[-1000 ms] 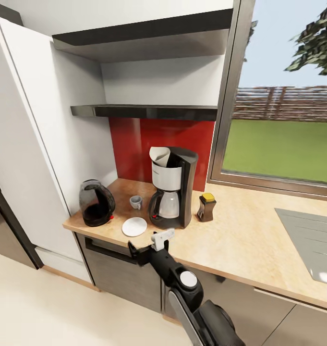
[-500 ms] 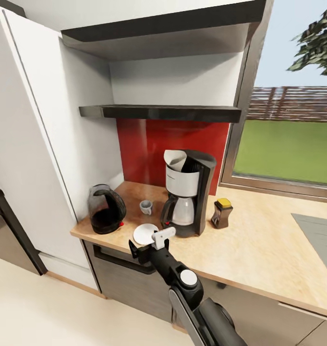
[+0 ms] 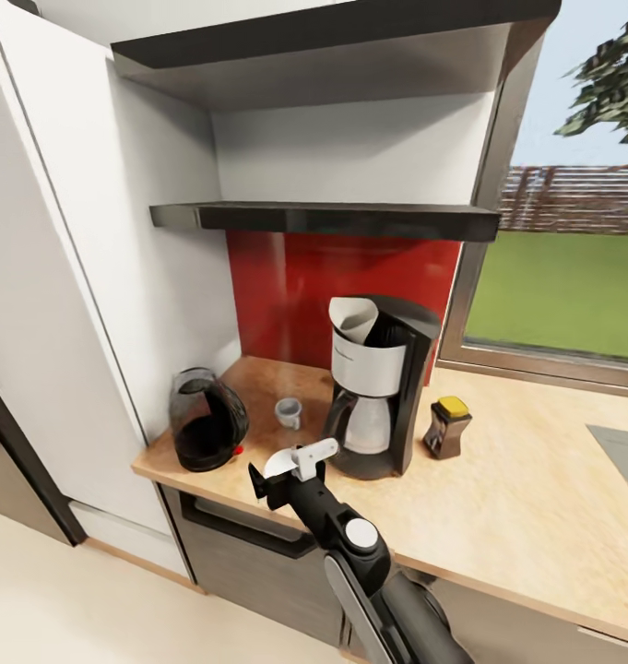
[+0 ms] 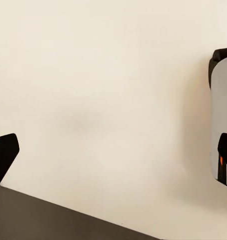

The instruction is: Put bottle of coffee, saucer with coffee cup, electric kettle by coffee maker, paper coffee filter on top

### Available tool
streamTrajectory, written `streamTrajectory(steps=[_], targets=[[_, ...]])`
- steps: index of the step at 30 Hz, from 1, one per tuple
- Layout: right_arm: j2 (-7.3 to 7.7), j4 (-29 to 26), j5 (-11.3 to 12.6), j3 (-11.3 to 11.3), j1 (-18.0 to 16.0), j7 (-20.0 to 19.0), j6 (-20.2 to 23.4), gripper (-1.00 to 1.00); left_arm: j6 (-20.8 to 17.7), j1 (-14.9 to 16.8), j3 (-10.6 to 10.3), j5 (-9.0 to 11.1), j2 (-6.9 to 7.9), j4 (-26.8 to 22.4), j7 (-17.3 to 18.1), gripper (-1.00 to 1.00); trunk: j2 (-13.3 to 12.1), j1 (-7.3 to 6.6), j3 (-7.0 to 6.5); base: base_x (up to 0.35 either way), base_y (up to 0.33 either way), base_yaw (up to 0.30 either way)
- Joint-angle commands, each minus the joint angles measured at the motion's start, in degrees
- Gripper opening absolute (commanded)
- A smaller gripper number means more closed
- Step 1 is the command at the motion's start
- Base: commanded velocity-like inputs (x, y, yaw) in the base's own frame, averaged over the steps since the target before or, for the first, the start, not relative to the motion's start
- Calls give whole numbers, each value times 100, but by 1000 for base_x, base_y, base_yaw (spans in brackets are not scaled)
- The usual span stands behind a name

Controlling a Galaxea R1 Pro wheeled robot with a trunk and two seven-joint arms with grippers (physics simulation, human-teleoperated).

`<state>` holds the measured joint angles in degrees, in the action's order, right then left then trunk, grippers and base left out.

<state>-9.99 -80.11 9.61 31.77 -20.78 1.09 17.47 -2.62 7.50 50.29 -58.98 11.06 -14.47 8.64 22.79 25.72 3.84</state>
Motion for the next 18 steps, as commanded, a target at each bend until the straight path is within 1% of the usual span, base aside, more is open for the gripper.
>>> streamTrajectory(steps=[1,3,10,14,18], targets=[[0,-6,41,0,-6,12,28,100,-16,6,42,-23,-3,-12,43,100,13,6,13,207,108,0],[0,-4,41,1,-6,13,28,100,-13,6,42,-20,-1,-15,42,100,13,6,13,119,62,0],[0,96,41,2,-6,10,28,100,-14,-52,47,-22,1,-18,42,100,13,6,13,21,6,0],[0,100,41,5,-6,10,28,100,-18,-68,50,-26,1,-21,42,100,13,6,13,166,129,0],[0,101,41,5,-6,13,27,100,-28,-80,49,-26,2,-21,48,100,13,6,13,48,42,0]])
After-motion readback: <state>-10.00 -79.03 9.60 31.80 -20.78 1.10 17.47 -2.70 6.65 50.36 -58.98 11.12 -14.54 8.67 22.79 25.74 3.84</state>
